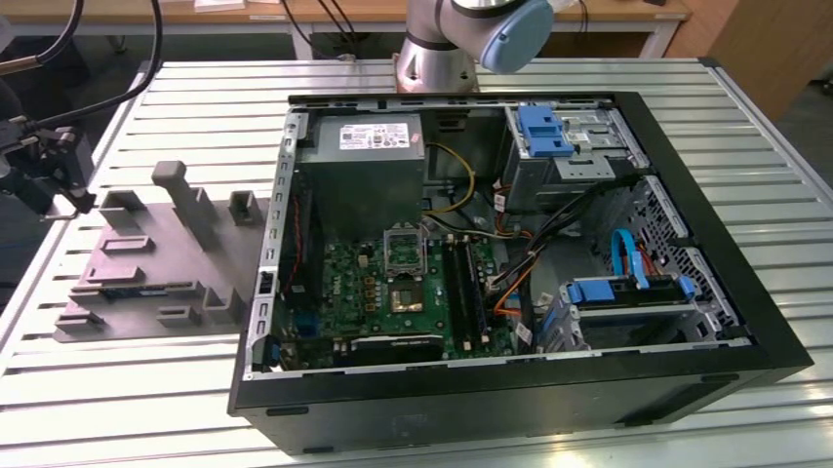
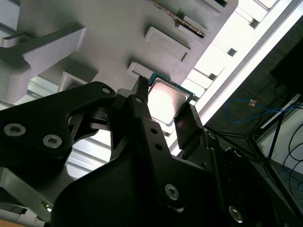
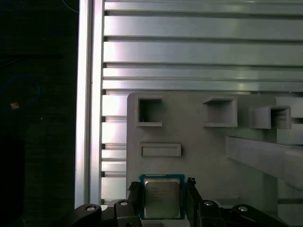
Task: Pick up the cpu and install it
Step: 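Pick up the cpu and move it towards the insertion slot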
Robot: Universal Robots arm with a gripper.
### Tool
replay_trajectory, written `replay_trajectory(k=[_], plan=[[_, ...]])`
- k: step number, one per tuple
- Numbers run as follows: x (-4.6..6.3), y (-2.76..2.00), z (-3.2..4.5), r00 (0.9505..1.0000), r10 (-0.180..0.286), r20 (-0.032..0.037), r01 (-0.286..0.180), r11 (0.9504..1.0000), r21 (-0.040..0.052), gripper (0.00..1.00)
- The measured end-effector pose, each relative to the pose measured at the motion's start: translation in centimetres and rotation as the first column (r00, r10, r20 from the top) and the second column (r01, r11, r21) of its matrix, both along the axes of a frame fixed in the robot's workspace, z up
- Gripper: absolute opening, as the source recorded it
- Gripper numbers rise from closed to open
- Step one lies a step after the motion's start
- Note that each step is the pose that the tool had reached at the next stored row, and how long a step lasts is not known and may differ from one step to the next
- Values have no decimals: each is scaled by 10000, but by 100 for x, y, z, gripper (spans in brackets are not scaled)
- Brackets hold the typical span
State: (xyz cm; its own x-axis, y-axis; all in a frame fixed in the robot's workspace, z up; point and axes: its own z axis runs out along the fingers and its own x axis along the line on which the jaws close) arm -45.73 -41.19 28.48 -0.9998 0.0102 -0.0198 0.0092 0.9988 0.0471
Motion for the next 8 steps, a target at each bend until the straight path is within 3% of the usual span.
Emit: replay_trajectory(k=[8], plan=[[0,0,22,10000,0,1,0,10000,1,47]])
